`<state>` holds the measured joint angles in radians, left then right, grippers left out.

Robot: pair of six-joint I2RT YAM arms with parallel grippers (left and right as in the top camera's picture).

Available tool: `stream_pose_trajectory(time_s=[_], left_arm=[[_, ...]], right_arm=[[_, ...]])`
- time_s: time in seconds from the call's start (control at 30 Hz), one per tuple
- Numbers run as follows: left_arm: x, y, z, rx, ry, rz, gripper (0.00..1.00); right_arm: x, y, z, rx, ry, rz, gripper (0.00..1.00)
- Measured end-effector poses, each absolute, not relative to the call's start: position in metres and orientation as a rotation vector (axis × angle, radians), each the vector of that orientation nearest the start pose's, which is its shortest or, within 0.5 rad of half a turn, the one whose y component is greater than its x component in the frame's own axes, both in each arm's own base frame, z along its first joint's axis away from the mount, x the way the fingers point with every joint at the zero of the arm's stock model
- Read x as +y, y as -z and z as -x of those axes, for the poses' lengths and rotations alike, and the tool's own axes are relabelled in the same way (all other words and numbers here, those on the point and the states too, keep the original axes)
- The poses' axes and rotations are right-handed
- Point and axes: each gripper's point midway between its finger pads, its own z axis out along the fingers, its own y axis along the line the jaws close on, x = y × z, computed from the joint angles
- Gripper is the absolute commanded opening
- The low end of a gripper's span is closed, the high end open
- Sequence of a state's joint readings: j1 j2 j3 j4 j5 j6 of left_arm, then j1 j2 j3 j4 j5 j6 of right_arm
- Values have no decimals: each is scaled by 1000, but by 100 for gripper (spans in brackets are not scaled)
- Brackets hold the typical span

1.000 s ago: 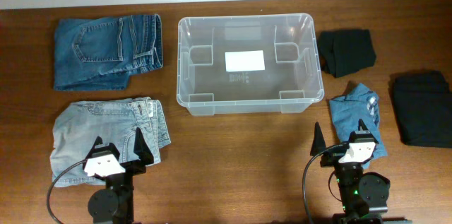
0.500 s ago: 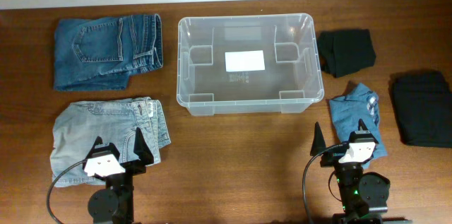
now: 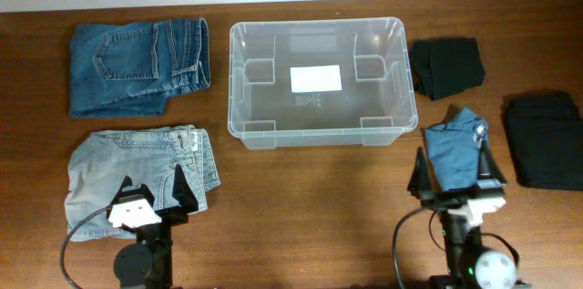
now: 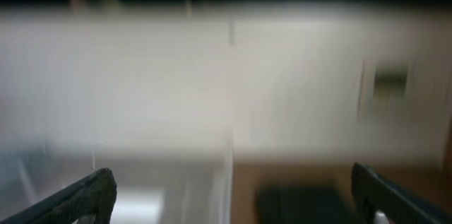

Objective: Pack container
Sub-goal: 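Move the right gripper up and right toward the black folded garment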

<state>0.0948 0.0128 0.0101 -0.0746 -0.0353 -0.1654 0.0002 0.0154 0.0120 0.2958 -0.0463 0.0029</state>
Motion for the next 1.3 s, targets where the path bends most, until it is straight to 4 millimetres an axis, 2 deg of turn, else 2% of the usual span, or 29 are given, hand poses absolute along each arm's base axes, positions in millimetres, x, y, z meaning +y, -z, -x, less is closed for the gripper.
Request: stream_pose_trajectory(time_s=[0.1,0.2,0.27,0.47,0.57,0.63,0.77,0.83,0.9,0.97,1.0,1.13,1.2,1.3], left_arm=[[29,-157,-245,1631,25,240,99],[29,-157,-245,1631,25,240,99],[29,-157,-245,1630,25,240,99],[30,-157,-245,1631,23,242,99],[30,-157,-244,1630,23,242,99],[30,-157,-244,1630,23,242,99],[31,-157,-244,1630,19,246,99],[30,-157,-244,1630,19,245,99],[31,-157,-244,1630,18,246,99],[31,-157,-244,1630,18,246,99],[31,-157,-244,1629,19,245,99],[31,-157,-244,1629,19,246,99],[30,-157,-244,1629,19,245,99],[30,-157,-244,1629,19,245,99]], right_arm=[[8,-274,-227,1183,-24,46,98],[8,-291,-222,1159,14,67,99],[5,-313,-216,1153,72,85,99],[-12,-363,-214,1278,248,90,99],[-20,-382,-227,1390,317,102,99],[-25,-392,-243,1491,356,107,98],[-36,-408,-282,1710,412,127,99],[-49,-418,-306,1806,441,119,99],[-62,-408,-324,1954,433,126,99],[-80,-410,-342,2045,404,103,98],[-91,-403,-359,2116,345,85,99],[-100,-373,-388,2256,160,-17,99],[-108,-355,-403,2290,77,-136,98],[-127,-320,-419,2339,-64,-403,99]])
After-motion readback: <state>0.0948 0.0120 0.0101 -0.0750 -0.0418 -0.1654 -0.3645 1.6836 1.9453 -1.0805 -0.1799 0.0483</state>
